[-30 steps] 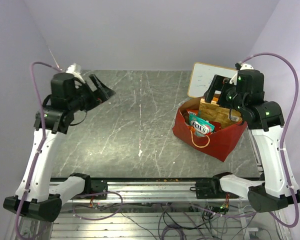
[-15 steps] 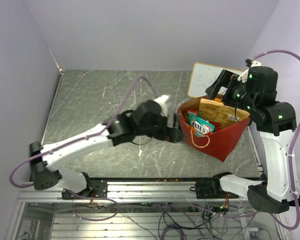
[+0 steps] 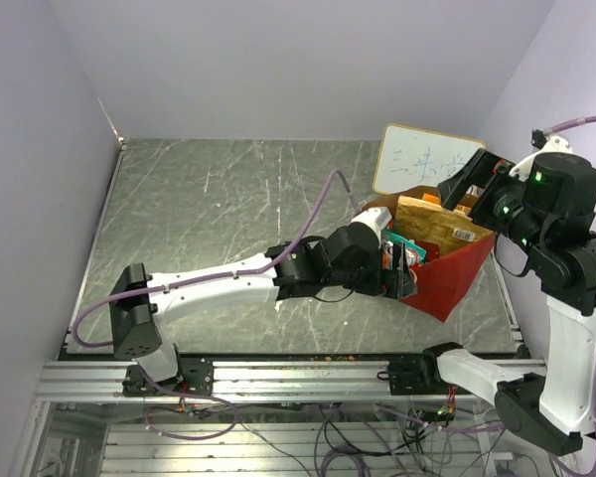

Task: Take the snacks out of the paper bag
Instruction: Adjust the paper bag at the center of the board.

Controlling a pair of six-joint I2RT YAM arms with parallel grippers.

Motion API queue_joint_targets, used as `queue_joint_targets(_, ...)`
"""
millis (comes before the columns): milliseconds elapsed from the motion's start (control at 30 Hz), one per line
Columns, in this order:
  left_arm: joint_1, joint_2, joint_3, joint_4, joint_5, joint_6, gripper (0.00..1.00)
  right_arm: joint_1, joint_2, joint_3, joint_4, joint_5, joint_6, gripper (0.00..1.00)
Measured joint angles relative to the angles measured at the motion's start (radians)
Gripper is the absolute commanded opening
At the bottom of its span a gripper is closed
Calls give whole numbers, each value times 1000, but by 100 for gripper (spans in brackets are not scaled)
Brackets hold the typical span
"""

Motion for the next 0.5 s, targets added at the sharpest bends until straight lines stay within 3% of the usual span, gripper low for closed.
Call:
queue_joint_targets(233, 20, -14, 29, 5, -36, -35, 99, 0, -61, -65, -24, -1, 35, 100)
queue_joint_targets(433, 83, -14, 20, 29, 11, -89, 72, 0, -77, -68, -29, 0, 40, 100)
queue_joint_targets(500, 101, -2, 20, 42, 47, -93, 53, 0, -77, -76, -30, 0, 39, 100)
